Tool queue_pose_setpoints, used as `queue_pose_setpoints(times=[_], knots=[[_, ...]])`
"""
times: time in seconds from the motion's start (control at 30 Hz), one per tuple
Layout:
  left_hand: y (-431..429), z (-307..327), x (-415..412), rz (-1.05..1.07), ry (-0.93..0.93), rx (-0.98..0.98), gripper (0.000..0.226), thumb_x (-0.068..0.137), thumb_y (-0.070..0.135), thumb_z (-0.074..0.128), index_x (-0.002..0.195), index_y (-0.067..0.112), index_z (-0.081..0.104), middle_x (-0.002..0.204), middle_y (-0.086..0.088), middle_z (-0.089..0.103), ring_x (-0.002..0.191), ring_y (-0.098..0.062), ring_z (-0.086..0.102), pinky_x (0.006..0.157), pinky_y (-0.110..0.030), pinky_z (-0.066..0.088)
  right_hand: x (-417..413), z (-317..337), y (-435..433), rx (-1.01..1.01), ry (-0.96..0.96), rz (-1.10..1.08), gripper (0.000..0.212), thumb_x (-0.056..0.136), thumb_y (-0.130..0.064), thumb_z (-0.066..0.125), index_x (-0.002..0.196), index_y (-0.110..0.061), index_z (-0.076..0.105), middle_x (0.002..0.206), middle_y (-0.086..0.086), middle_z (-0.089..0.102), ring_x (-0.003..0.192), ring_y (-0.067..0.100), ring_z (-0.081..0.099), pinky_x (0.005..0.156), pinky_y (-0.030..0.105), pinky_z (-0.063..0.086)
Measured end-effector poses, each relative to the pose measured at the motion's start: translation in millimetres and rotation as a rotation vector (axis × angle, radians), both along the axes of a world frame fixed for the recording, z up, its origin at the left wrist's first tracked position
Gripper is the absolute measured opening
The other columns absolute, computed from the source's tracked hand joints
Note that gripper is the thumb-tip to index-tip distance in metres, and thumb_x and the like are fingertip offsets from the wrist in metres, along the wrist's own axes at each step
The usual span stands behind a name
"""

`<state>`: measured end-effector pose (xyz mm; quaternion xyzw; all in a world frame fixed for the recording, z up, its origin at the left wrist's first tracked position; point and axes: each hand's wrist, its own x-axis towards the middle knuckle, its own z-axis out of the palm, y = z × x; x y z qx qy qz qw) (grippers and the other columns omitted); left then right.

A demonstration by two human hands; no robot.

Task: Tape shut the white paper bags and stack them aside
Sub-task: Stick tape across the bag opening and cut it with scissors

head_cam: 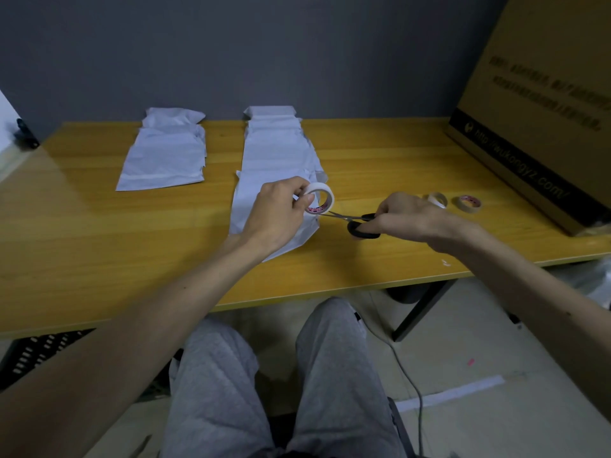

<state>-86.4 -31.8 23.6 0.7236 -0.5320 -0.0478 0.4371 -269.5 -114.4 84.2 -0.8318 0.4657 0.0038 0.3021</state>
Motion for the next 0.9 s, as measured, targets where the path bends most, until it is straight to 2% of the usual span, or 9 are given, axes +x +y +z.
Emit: queue_pose_setpoints(times=[0.17,0.3,0.53,0.9], knots=[[0,-1,3,0.015,-0.016,-0.002,0.014,0.094,0.019,0.06,0.096,0.007,0.068,0.088,-0.005,0.069,0.076,-0.022,0.064,0.076,-0.043,0.051,6,-5,6,-0.005,0.001,-0.031,0.051,0.077,-0.049,0.071,0.064,-0.014,0.036,0.062,0.001,0.032,0.06,0.019,0.027,0.053,0.031,0.019],[-1,-1,5,0.026,-0.019,-0.001,0.017,0.094,0.02,0.059,0.095,0.006,0.067,0.087,-0.006,0.068,0.076,-0.023,0.064,0.075,-0.044,0.051,6,-5,9,-0.014,-0.006,-0.024,0.048,0.079,-0.049,0.07,0.07,-0.013,0.039,0.061,0.002,0.032,0.058,0.018,0.027,0.052,0.03,0.018],[-3,-1,3,0.021,-0.035,0.001,0.017,0.095,0.023,0.059,0.096,0.008,0.067,0.088,-0.005,0.068,0.077,-0.021,0.063,0.076,-0.045,0.051,9,-5,12,-0.032,-0.013,-0.005,0.049,0.078,-0.047,0.07,0.065,-0.013,0.038,0.059,0.001,0.031,0.055,0.019,0.026,0.051,0.031,0.019],[-1,2,2,0.027,-0.032,-0.007,0.018,0.095,0.022,0.058,0.098,0.007,0.067,0.089,-0.006,0.069,0.08,-0.022,0.063,0.077,-0.044,0.051,20,-10,21,-0.14,0.001,0.039,0.045,0.076,-0.046,0.07,0.067,-0.008,0.048,0.061,0.002,0.041,0.054,0.02,0.033,0.047,0.029,0.026]])
